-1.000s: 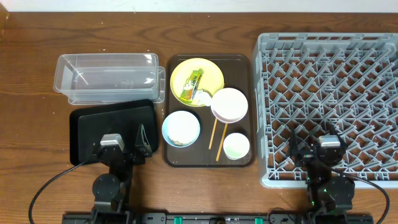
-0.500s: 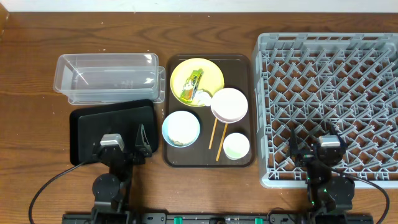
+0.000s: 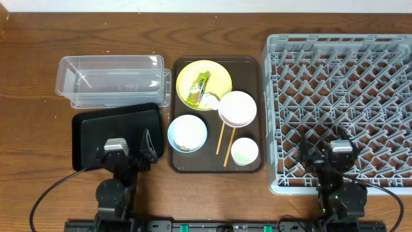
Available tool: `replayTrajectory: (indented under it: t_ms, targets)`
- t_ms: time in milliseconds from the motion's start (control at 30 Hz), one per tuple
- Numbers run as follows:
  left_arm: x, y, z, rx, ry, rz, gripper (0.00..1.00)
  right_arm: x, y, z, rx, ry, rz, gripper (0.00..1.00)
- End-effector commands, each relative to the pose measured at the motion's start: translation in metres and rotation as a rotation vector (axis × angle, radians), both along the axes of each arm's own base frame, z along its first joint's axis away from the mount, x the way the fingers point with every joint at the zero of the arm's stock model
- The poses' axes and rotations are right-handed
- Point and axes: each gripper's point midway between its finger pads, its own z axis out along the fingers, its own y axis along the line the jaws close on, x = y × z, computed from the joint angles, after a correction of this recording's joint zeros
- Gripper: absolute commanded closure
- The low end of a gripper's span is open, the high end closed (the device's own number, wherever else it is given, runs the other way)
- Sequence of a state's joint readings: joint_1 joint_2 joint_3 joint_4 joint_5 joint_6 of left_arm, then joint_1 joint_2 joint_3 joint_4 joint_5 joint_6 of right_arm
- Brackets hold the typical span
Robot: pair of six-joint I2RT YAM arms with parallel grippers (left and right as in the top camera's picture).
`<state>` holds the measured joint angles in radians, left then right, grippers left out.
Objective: Sort waste into correct bins and load items into the dishwasher rack
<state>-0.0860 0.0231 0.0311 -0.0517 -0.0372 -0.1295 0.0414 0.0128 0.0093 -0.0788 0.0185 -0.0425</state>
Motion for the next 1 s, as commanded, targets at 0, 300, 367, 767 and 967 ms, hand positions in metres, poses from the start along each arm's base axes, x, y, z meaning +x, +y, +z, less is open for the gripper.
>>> replayTrajectory:
  t_ms: [0,300,367,767,967]
  targets:
    - [-0.003,0.009,-0.014,0.027,0.088,0.044,0.08,-0.001,-0.007,0.008,0.082,-0.001,-0.041,0.01]
    - [-0.003,0.008,0.004,0.031,0.271,0.045,0.08,-0.002,-0.008,0.039,0.136,0.095,-0.056,0.01]
    - [-0.001,0.006,0.014,0.029,0.312,0.034,0.08,0.0,-0.007,0.045,0.134,0.145,-0.058,0.01]
    - [-0.004,-0.029,0.038,-0.029,0.804,-0.15,0.08,0.004,0.011,0.034,0.147,0.632,0.012,0.01]
    - [-0.012,-0.032,0.04,-0.041,1.052,-0.155,0.08,0.001,0.012,0.031,0.137,0.842,0.006,0.01]
